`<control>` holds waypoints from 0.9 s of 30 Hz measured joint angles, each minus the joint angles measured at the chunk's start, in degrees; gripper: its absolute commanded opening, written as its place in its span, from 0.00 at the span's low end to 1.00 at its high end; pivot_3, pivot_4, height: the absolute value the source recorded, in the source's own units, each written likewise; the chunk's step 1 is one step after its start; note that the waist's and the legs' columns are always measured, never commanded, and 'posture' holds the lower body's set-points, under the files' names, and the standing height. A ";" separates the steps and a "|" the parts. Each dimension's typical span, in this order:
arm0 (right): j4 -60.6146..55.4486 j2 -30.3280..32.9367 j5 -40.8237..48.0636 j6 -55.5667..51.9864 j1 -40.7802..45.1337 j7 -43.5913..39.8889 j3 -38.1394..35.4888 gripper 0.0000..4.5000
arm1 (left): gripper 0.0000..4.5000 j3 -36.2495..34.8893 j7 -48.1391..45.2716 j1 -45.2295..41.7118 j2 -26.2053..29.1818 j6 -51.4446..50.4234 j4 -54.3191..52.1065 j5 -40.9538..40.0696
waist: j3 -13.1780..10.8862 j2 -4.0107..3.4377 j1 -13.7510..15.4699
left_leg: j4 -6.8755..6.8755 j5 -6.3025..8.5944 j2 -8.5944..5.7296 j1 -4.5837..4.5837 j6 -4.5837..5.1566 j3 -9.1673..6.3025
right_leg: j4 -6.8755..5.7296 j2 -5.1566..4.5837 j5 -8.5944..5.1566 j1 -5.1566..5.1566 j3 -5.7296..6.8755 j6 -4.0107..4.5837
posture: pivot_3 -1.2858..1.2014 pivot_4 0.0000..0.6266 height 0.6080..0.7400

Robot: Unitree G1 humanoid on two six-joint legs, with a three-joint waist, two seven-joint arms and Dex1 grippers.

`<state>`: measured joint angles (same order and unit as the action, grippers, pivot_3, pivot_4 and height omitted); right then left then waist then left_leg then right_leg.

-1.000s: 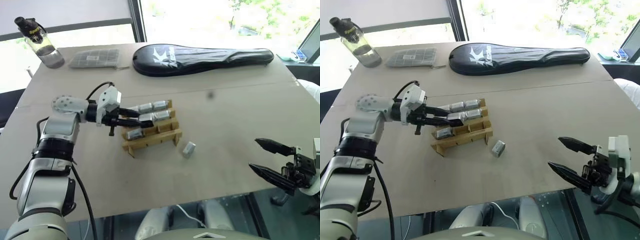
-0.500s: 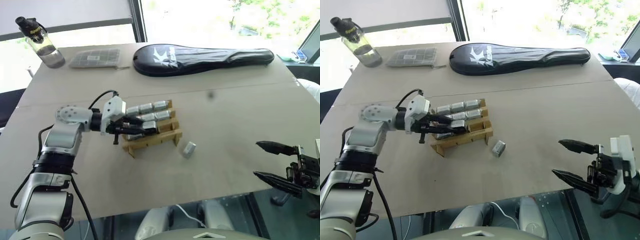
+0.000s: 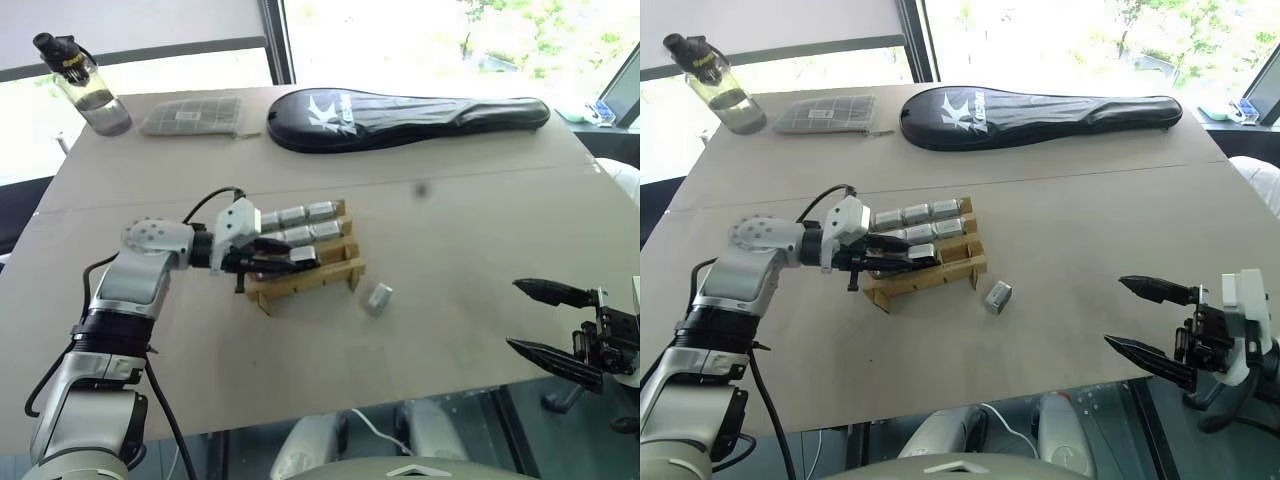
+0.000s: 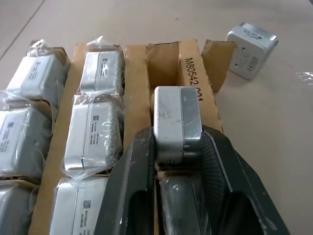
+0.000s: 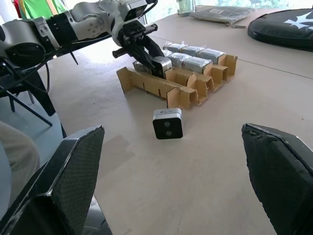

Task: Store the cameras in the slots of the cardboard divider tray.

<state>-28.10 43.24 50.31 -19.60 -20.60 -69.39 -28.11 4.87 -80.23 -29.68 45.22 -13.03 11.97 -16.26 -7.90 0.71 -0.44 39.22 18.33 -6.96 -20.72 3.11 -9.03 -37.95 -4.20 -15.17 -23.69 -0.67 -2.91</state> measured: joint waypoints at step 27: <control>11.64 3.85 -29.31 6.39 40.77 -2.90 34.06 1.00 | 0.99 -20.72 5.56 19.28 7.28 -15.79 -20.50 -15.04 | -0.04 -0.05 -1.75 | -0.11 0.00 0.07 0.06 -0.02 0.11 | 0.07 0.04 0.00 -0.04 -0.07 0.00 | 0.52 0.24 1.00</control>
<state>-16.46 47.10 20.99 -13.21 20.17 -72.29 5.94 -15.86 -74.68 -10.40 52.50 -28.82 -8.53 -31.31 -7.94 0.65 -2.20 39.11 18.33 -6.89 -20.66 3.10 -8.93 -37.88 -4.15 -15.17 -23.73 -0.74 -2.90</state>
